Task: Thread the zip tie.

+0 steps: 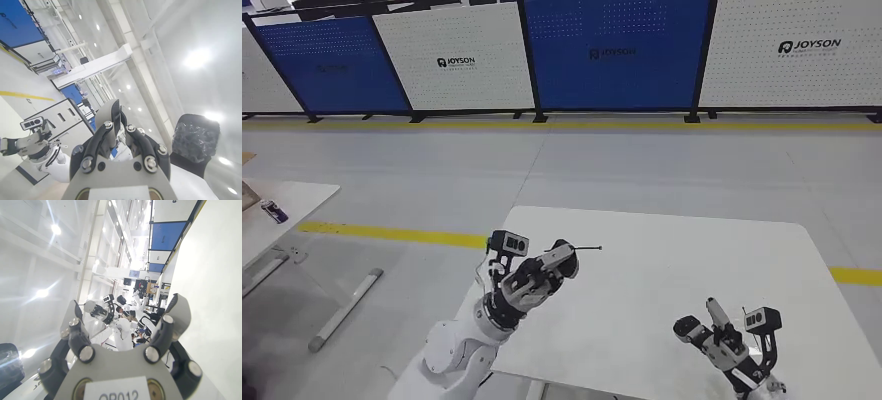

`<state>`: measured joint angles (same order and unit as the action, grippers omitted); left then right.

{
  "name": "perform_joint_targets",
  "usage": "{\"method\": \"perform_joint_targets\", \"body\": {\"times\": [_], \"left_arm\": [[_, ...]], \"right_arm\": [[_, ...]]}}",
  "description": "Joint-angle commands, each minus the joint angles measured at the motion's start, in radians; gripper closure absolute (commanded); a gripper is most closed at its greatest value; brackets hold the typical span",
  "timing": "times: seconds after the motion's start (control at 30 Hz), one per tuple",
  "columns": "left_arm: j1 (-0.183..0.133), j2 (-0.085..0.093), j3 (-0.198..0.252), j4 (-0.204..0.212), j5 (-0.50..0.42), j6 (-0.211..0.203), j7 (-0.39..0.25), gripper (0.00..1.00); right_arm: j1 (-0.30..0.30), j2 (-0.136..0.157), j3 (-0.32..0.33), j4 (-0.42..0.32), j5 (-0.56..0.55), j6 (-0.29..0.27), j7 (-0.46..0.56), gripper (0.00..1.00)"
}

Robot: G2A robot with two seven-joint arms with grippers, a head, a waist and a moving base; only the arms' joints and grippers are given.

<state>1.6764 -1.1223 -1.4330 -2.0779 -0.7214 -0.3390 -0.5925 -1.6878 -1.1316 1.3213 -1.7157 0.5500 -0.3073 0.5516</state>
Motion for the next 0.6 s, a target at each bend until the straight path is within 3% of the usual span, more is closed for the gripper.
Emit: {"method": "perform_joint_targets", "body": {"times": [0.0, 0.2, 0.43, 0.57], "left_arm": [[0.000, 0.000, 0.000, 0.000, 0.000, -0.001, 0.000, 1.00], [-0.006, 0.000, 0.003, 0.001, 0.026, 0.015, 0.019, 1.00], [-0.020, 0.002, 0.048, 0.016, 0.210, 0.141, 0.067, 1.00], [-0.028, 0.002, 0.076, 0.070, 0.245, 0.184, 0.070, 1.00]], "right_arm": [[0.000, 0.000, 0.000, 0.000, 0.000, 0.000, 0.000, 0.00], [0.000, 0.000, 0.000, 0.000, 0.000, 0.000, 0.000, 0.00], [0.000, 0.000, 0.000, 0.000, 0.000, 0.000, 0.000, 0.00], [0.000, 0.000, 0.000, 0.000, 0.000, 0.000, 0.000, 0.00]]}}
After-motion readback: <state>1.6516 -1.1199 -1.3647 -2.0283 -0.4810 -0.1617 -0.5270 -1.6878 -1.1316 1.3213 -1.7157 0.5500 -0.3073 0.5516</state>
